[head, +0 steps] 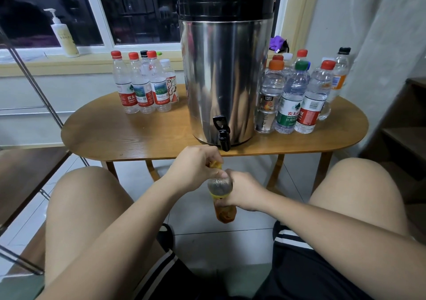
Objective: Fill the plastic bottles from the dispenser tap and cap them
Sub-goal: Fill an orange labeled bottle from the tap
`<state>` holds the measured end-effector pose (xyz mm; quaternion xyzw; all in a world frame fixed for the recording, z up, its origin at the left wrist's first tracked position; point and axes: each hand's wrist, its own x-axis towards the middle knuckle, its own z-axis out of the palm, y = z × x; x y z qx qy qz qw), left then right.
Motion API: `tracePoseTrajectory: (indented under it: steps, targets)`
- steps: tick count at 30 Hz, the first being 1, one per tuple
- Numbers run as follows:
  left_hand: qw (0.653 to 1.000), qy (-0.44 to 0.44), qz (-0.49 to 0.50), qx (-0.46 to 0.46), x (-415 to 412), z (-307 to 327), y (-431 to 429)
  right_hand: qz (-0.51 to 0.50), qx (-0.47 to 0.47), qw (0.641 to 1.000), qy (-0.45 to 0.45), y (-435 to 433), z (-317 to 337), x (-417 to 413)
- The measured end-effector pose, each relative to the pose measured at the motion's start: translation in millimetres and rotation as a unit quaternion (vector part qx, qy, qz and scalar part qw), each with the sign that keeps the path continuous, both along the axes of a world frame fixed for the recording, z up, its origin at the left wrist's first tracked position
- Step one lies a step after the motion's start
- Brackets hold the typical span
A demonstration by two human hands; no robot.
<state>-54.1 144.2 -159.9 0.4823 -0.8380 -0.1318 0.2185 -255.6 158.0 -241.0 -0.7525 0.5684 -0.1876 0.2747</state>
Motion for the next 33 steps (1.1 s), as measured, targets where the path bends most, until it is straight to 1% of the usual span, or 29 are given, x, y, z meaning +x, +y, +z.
tracePoseTrajectory:
  steps: [2,4,7,12,16,21,26,32,33]
  targets:
    - [0.999,0.021,-0.029,0.040,5.2,-0.6,-0.6,-0.008,0.000,1.000,0.006,-1.4,-0.8,-2.6]
    - [0.998,0.010,-0.040,0.050,8.1,-0.4,0.0,-0.007,0.003,1.000,0.016,-1.9,-2.6,-4.3]
    - [0.998,0.002,-0.040,0.048,11.0,0.6,1.1,-0.004,0.007,1.000,0.024,-2.5,-3.8,-3.1]
    - [0.999,0.010,-0.037,0.009,10.8,1.0,1.8,-0.009,0.011,1.000,0.015,-4.6,-2.9,-2.1]
    - [0.999,0.013,-0.039,0.015,12.6,1.8,0.6,-0.010,0.006,1.000,0.017,-3.5,-1.8,-1.9]
    - [0.995,0.008,-0.086,0.045,11.8,0.7,-0.4,-0.005,0.004,1.000,0.021,-3.8,-4.4,-3.5]
    - [0.995,0.024,-0.066,0.070,9.4,2.8,2.4,0.000,-0.002,1.000,0.026,-2.0,-2.6,-4.0]
    - [0.997,0.026,-0.043,0.062,10.2,3.8,3.0,-0.004,0.005,1.000,0.001,-1.3,0.8,-3.6]
    - [0.998,0.023,-0.033,0.048,10.8,3.4,2.4,-0.005,0.004,1.000,-0.003,-1.6,1.4,-3.7]
